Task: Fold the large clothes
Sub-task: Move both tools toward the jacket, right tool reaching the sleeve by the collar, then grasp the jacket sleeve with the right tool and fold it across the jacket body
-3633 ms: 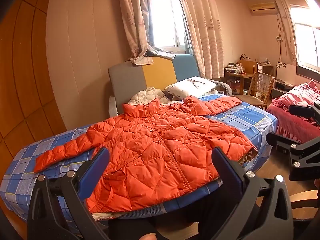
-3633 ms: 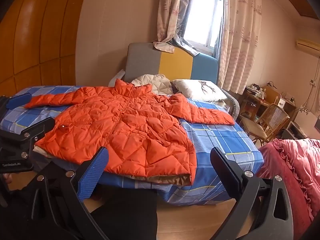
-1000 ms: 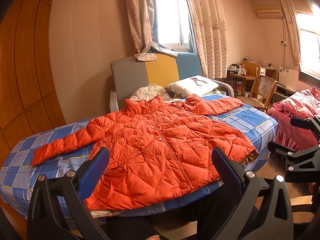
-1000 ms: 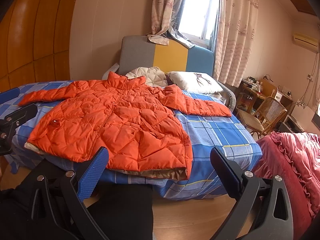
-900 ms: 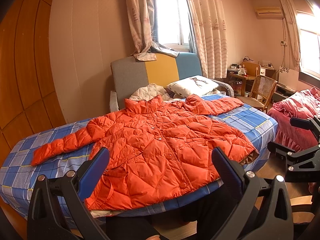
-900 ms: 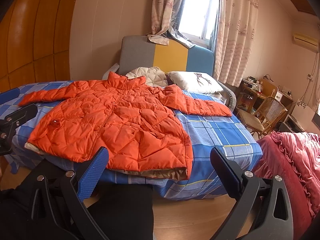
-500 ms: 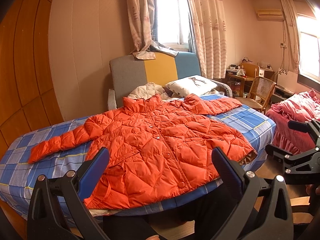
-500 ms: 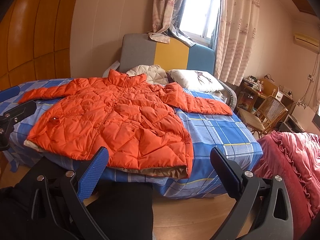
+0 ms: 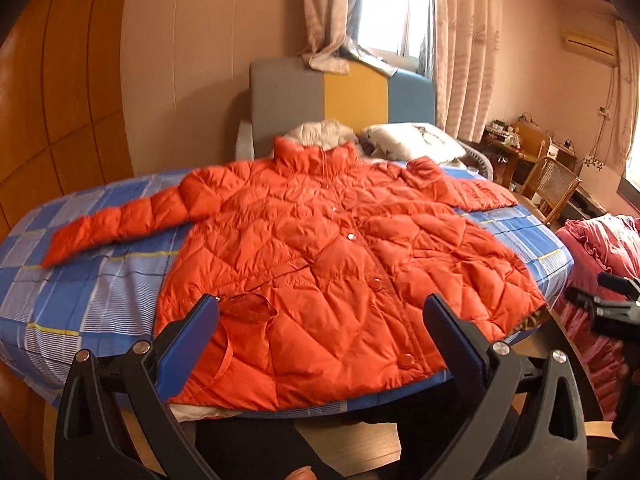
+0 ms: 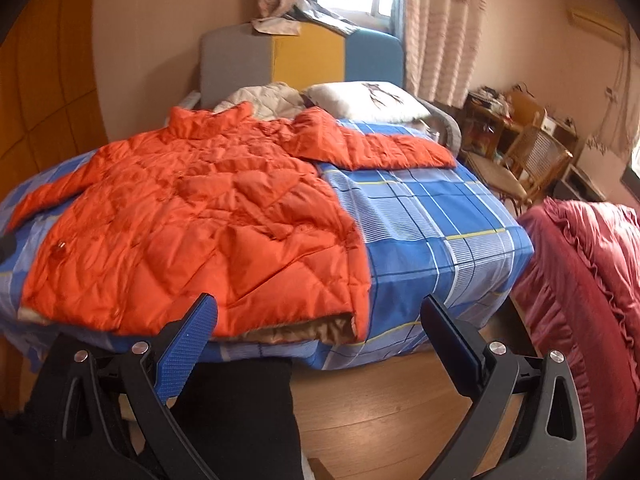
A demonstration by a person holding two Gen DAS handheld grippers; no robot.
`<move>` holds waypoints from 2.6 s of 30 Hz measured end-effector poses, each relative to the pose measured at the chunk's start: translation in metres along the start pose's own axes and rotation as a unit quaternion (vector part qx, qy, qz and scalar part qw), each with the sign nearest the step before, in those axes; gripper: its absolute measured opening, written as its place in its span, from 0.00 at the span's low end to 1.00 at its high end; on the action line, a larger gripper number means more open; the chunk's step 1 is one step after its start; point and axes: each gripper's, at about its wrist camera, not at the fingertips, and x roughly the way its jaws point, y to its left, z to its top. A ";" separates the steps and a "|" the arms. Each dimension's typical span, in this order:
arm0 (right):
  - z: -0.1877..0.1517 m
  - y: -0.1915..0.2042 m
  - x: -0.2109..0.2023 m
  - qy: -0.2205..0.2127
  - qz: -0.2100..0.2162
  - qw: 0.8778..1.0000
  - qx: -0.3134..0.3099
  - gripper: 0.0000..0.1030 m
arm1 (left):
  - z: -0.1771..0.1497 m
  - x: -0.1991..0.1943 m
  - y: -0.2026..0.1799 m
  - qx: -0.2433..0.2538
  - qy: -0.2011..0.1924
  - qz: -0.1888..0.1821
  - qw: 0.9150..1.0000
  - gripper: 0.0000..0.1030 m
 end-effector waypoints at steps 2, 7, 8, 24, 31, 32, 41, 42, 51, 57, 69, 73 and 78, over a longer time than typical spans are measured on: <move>0.011 -0.008 0.017 0.012 0.000 1.000 0.025 0.97 | 0.003 0.014 0.001 0.001 0.011 0.010 1.000 0.98; 0.039 -0.019 0.053 0.017 -0.023 0.999 0.042 0.97 | 0.020 0.050 -0.002 0.001 0.031 0.013 0.999 0.98; 0.044 -0.020 0.061 0.021 -0.027 0.998 0.047 0.97 | 0.024 0.056 -0.003 -0.001 0.034 0.016 0.999 0.98; 0.127 -0.065 0.210 0.073 -0.053 0.985 0.145 0.84 | 0.071 0.161 0.000 -0.054 0.075 0.039 0.995 0.98; 0.151 -0.106 0.268 0.094 -0.074 0.966 0.230 0.76 | 0.085 0.203 -0.007 -0.049 0.086 0.059 0.993 0.98; 0.154 -0.111 0.276 0.097 -0.078 0.964 0.237 0.70 | 0.086 0.208 -0.008 -0.047 0.089 0.060 0.993 0.98; 0.175 -0.169 0.343 0.110 -0.087 0.925 0.353 0.57 | 0.090 0.251 -0.012 -0.044 0.111 0.076 0.990 0.98; 0.177 -0.172 0.348 0.108 -0.084 0.922 0.361 0.53 | 0.090 0.255 -0.011 -0.046 0.114 0.076 0.990 0.98; 0.210 -0.165 0.356 0.052 -0.079 0.942 0.323 0.03 | 0.081 0.276 -0.005 -0.051 0.136 0.084 0.986 0.98; 0.266 -0.085 0.302 -0.040 -0.031 0.985 0.165 0.03 | 0.081 0.272 -0.001 -0.054 0.132 0.084 0.986 0.98; 0.252 0.170 0.239 -0.045 0.150 0.981 -0.115 0.02 | 0.078 0.234 0.036 -0.079 0.109 0.080 0.988 0.98; 0.229 0.214 0.239 -0.010 0.185 0.974 -0.132 0.02 | 0.077 0.225 0.056 -0.101 0.108 0.059 0.987 0.98; 0.213 0.227 0.228 0.011 0.224 0.968 -0.116 0.64 | 0.078 0.219 0.075 -0.135 0.108 0.030 0.984 0.92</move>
